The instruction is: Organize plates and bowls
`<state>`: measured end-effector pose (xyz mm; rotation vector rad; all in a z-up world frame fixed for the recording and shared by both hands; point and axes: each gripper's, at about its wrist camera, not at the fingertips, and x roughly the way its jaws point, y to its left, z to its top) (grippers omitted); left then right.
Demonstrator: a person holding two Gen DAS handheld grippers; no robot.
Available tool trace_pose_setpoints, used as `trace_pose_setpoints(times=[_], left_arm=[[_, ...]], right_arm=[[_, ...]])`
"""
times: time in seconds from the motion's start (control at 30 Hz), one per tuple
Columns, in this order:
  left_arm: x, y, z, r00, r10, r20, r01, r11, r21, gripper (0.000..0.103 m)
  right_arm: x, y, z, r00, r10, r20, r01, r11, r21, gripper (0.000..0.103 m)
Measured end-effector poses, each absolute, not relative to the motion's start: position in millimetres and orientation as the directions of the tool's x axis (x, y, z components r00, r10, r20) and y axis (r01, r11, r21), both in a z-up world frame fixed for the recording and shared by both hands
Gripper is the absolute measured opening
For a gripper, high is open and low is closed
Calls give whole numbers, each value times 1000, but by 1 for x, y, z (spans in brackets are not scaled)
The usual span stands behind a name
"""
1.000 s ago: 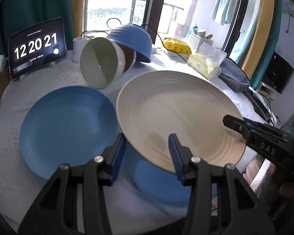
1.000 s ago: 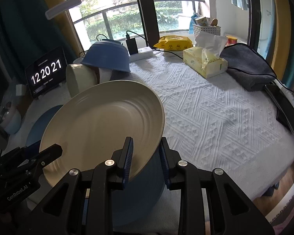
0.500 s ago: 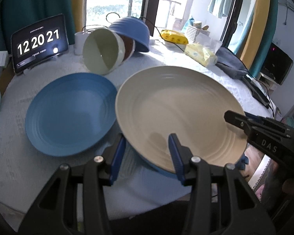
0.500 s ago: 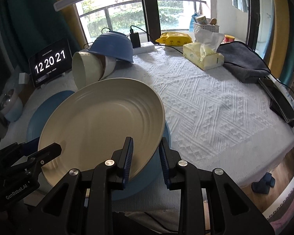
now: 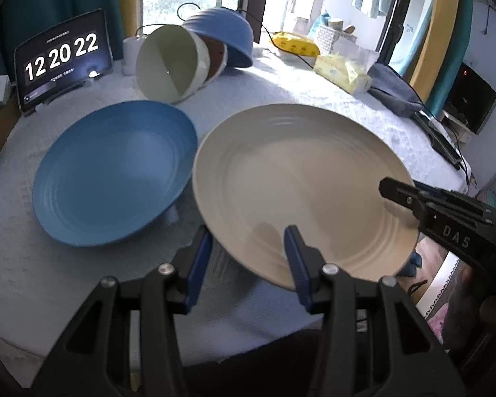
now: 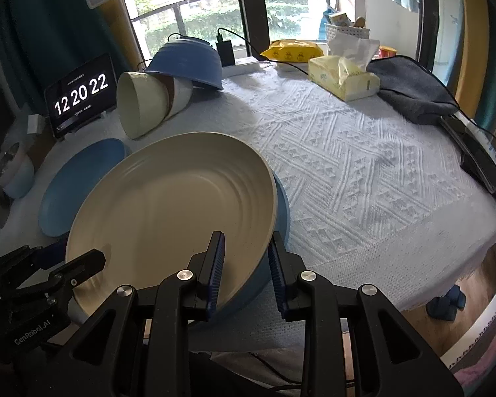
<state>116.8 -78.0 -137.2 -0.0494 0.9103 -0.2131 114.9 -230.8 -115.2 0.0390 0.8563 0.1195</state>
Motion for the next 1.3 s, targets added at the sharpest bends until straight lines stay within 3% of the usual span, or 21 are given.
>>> trace_pose_setpoints(times=[0.8, 1.3], left_arm=[[119, -78, -144, 593, -189, -783, 142, 981, -129, 48], [110, -63, -130, 650, -213, -730, 140, 977, -161, 48]], right_arm=[[120, -234, -124, 664, 40, -746, -70, 997, -9, 30], [118, -230, -101, 715, 24, -699, -68, 997, -35, 32]])
